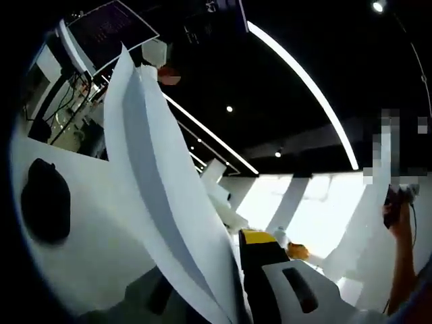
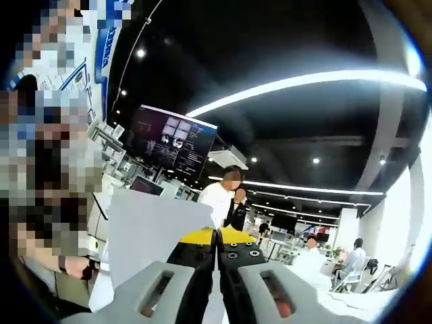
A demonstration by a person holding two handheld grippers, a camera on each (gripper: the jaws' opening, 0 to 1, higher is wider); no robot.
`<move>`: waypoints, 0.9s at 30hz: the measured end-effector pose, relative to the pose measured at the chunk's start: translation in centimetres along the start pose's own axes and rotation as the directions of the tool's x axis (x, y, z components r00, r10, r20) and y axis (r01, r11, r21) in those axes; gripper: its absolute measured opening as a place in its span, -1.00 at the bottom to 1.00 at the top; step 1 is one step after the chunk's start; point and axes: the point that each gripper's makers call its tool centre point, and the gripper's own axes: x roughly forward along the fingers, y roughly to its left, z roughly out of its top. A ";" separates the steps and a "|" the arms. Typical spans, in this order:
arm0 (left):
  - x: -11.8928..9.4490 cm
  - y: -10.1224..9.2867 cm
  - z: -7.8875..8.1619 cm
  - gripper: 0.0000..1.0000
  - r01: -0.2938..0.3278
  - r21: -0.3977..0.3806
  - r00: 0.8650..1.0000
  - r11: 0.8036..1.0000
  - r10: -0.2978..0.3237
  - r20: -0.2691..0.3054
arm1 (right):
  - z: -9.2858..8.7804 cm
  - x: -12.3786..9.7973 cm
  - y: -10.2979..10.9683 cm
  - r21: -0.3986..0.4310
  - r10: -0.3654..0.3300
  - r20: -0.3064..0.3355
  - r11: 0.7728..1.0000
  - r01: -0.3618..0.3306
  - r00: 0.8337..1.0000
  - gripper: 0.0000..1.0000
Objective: Organize the stack of printing papers by aligning and flattening the scattered papers on the table
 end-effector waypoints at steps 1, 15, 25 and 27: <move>0.0 0.0 0.0 -0.75 0.000 -0.001 1.000 1.000 0.000 0.000 | 0.0 0.0 0.1 0.008 0.006 -0.005 1.000 -0.005 1.000 -1.00; 0.1 0.1 0.0 -0.75 0.001 0.001 1.000 1.000 -0.001 -0.003 | -4.0 2.5 1.8 0.144 0.127 -0.137 0.984 -0.107 0.982 -1.00; 0.0 -0.1 -0.1 -0.75 0.003 -0.001 1.000 1.000 -0.003 -0.002 | -11.7 6.4 1.4 0.207 0.146 -0.294 0.975 -0.086 0.945 -1.00; 0.0 -0.2 -0.1 -0.75 0.005 -0.002 1.000 1.000 -0.005 -0.003 | -12.9 7.1 1.4 0.205 0.144 -0.313 0.975 -0.081 0.939 -1.00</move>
